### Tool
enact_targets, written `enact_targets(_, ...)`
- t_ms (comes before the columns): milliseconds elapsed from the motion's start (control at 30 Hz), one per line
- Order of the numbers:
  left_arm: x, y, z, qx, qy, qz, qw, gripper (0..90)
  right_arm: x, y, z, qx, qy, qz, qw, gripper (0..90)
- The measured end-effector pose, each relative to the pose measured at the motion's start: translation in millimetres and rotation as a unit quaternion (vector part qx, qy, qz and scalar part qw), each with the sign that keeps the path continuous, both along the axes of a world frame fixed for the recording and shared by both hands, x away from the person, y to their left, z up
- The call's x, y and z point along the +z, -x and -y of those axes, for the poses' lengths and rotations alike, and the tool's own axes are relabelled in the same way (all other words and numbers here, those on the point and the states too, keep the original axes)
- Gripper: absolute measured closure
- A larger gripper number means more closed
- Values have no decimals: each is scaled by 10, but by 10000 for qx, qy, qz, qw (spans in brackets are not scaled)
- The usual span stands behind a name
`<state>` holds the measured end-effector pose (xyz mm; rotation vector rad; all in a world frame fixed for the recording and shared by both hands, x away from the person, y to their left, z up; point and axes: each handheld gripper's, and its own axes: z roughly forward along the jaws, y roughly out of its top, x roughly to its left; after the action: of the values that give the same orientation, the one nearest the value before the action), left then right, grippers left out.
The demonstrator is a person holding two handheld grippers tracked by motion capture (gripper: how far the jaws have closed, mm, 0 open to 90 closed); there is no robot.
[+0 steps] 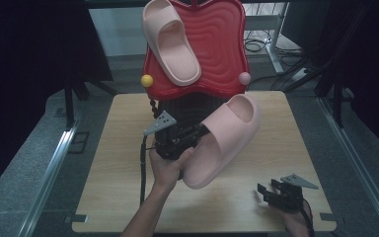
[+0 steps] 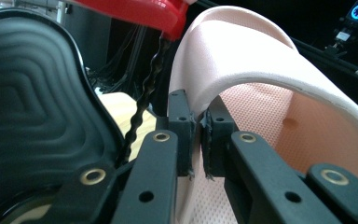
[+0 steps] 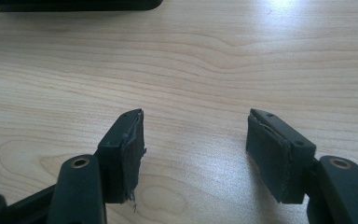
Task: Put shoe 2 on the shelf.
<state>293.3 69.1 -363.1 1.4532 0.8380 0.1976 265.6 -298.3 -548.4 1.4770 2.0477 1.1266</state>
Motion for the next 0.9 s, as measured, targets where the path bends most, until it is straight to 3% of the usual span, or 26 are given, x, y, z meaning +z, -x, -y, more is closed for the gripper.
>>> enact_targets(700,604,-227,222,92,-146,456,9988,844,-7,-9,18,18,-174,-87,9998,371)
enact_targets(900,761,-323,193,81,124,425,9990,844,-9,-9,17,20,-205,-97,9997,371)
